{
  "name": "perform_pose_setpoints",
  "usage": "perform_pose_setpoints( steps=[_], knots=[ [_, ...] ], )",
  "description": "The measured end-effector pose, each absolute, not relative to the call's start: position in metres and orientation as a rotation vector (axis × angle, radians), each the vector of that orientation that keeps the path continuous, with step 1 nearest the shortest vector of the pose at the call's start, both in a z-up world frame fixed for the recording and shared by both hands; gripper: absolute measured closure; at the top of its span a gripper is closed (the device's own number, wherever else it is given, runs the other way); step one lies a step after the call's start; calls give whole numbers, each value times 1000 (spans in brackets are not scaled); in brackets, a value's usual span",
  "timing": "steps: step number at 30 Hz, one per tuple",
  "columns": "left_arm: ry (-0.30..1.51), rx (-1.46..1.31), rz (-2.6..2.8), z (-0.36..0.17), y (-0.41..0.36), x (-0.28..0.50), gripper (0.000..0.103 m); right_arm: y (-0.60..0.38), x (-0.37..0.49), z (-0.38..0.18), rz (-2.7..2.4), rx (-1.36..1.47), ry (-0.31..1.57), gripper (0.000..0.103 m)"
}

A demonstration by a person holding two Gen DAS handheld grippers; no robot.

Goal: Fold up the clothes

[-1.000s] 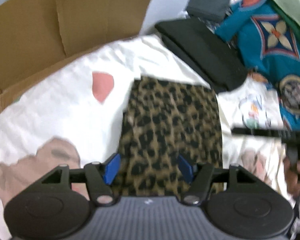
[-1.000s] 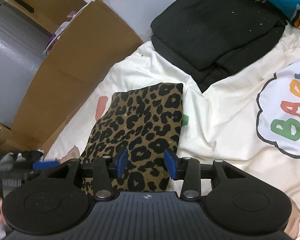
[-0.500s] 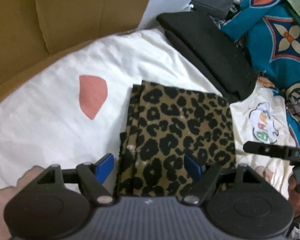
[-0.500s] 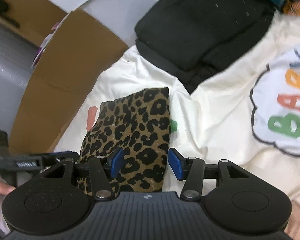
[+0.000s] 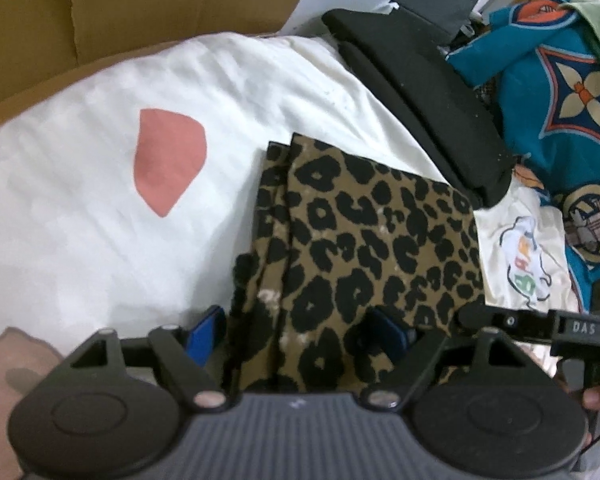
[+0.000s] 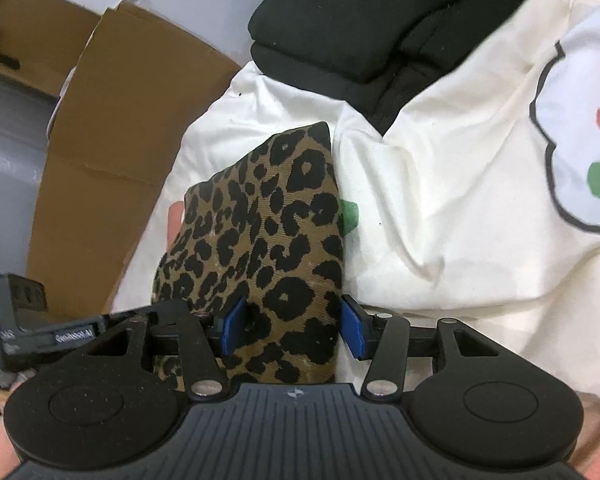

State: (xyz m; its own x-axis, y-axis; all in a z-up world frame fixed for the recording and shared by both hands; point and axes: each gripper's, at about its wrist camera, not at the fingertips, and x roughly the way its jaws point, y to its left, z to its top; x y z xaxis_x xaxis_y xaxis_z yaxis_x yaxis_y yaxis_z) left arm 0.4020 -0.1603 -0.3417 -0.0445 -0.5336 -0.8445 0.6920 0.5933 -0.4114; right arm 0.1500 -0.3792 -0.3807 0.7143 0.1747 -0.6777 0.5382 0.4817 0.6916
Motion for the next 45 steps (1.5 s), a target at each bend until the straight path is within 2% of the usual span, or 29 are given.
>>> perform_pose_setpoints(
  steps=[2, 6, 8, 11, 13, 15, 19, 22, 25, 27, 28, 29, 30, 31, 32, 33, 34, 36, 39, 41, 45],
  knots=[
    [1277, 147, -1006, -343, -162, 403, 20, -380, 149, -384, -253, 1101, 765, 47],
    [1283, 128, -998, -342, -165, 407, 39, -380, 149, -382, -238, 1121, 753, 54],
    [1274, 135, -994, -338, -165, 409, 52, -380, 149, -378, -239, 1111, 751, 65],
    [1248, 144, -1023, -331, -160, 410, 60, -379, 145, -370, -231, 1101, 729, 66],
    [1238, 157, -1040, -329, -158, 410, 59, -379, 142, -371, -230, 1107, 723, 65],
    [1248, 163, -1025, -334, -159, 411, 45, -379, 140, -373, -230, 1114, 719, 64],
    [1240, 155, -1038, -338, -159, 410, 39, -381, 139, -389, -228, 1165, 728, 60],
    [1257, 138, -1073, -345, -159, 410, 30, -379, 138, -398, -196, 1205, 716, 53],
    [1254, 133, -1112, -348, -162, 407, 21, -378, 144, -406, -171, 1229, 710, 52],
    [1253, 141, -1115, -348, -167, 406, 21, -379, 147, -408, -163, 1249, 704, 52],
    [1254, 138, -1111, -348, -169, 406, 24, -378, 149, -408, -161, 1245, 706, 52],
    [1251, 143, -1103, -348, -170, 405, 33, -377, 150, -408, -160, 1236, 708, 52],
    [1246, 151, -1092, -348, -172, 405, 35, -376, 152, -407, -159, 1227, 711, 52],
    [1244, 161, -1079, -347, -173, 404, 40, -375, 152, -406, -160, 1217, 716, 55],
    [1242, 171, -1066, -345, -174, 404, 48, -375, 153, -403, -162, 1207, 721, 63],
    [1242, 179, -1055, -342, -174, 405, 55, -374, 154, -401, -165, 1193, 729, 66],
    [1244, 182, -1049, -339, -174, 405, 58, -373, 155, -397, -164, 1182, 733, 72],
    [1243, 179, -1056, -331, -173, 405, 65, -371, 156, -391, -158, 1178, 727, 73],
    [1261, 183, -1049, -328, -174, 407, 62, -370, 158, -384, -152, 1173, 722, 70],
    [1280, 192, -1039, -334, -175, 408, 54, -371, 160, -386, -162, 1166, 738, 69],
    [1307, 181, -1033, -344, -174, 410, 46, -371, 157, -393, -175, 1172, 755, 67]
  ],
)
